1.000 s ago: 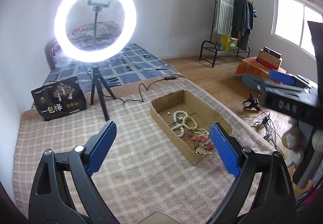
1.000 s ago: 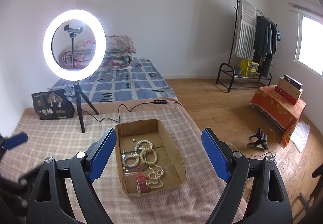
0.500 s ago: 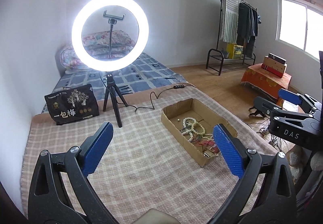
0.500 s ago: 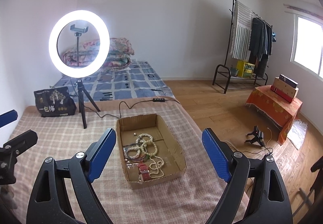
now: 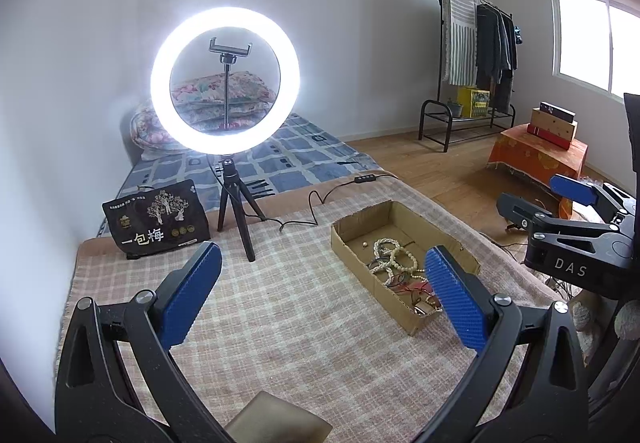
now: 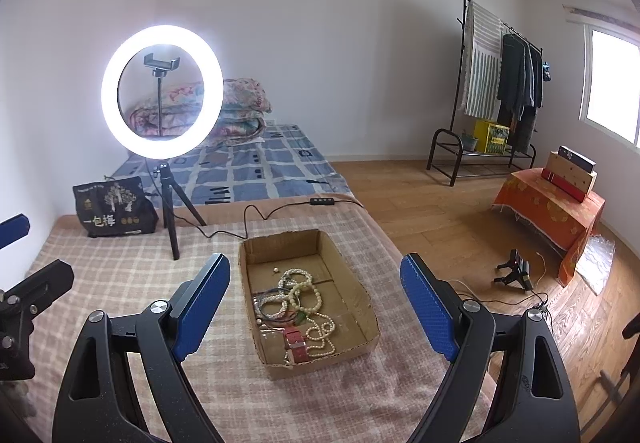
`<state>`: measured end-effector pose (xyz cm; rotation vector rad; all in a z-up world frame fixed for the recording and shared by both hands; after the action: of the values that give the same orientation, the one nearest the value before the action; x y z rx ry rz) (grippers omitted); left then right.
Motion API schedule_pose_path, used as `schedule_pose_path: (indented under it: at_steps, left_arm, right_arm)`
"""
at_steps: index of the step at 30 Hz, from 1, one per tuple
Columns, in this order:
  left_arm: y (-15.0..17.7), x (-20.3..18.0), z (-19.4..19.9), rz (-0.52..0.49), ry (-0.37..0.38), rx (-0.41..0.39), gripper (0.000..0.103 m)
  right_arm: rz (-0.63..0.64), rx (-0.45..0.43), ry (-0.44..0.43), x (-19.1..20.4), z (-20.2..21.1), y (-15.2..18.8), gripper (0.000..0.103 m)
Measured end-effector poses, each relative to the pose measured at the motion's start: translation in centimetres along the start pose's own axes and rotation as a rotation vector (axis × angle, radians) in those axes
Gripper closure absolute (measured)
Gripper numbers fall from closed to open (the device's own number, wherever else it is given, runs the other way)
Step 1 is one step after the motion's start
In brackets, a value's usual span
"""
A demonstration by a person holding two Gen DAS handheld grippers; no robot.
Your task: Organize jewelry
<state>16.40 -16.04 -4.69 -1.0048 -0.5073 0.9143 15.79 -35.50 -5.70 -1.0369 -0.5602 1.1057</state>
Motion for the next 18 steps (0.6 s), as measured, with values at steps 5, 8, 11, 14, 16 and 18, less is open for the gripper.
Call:
schedule_pose_path:
  at_steps: [5, 8, 11, 14, 16, 18]
  left_arm:
    - [-0.03, -0.01, 0.08, 0.001, -0.006, 0.000, 0.000]
    - [-0.04, -0.02, 0.07, 0.004, -0.004, 0.001, 0.000]
    - [-0.04, -0.02, 0.07, 0.008, -0.002, 0.001, 0.000]
    - [-0.08, -0.07, 0.10, 0.009, -0.001, 0.001, 0.000]
    - [-0.07, -0.07, 0.10, 0.007, -0.001, 0.001, 0.000]
    - [-0.06, -0.09, 0.11, 0.009, 0.000, 0.001, 0.000]
  right_arm:
    - [-0.004, 0.002, -0.002, -0.07, 0.07, -0.07, 0.016]
    - [-0.003, 0.000, -0.002, -0.10, 0.12, -0.12, 0.016]
    - [-0.003, 0.001, -0.001, -0.09, 0.15, -0.09, 0.016]
    - [-0.005, 0.000, 0.000, -0.06, 0.12, -0.11, 0.016]
    - [-0.007, 0.000, 0.001, -0.13, 0.15, -0.18, 0.016]
    - [-0.008, 0.000, 0.003, -0.19, 0.14, -0.23, 0.016]
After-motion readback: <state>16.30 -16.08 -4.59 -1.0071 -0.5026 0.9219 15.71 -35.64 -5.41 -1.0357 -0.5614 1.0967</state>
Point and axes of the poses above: each gripper's, at about its wrist camera, not at the fingertips, and z roughly against the way its jaws point, x to its left, y to its underside, the point moved 1 cm from there along -z, roughly the way its jaws point, and after that the axes turned 6 degrees about y, right-handed, at the moved point
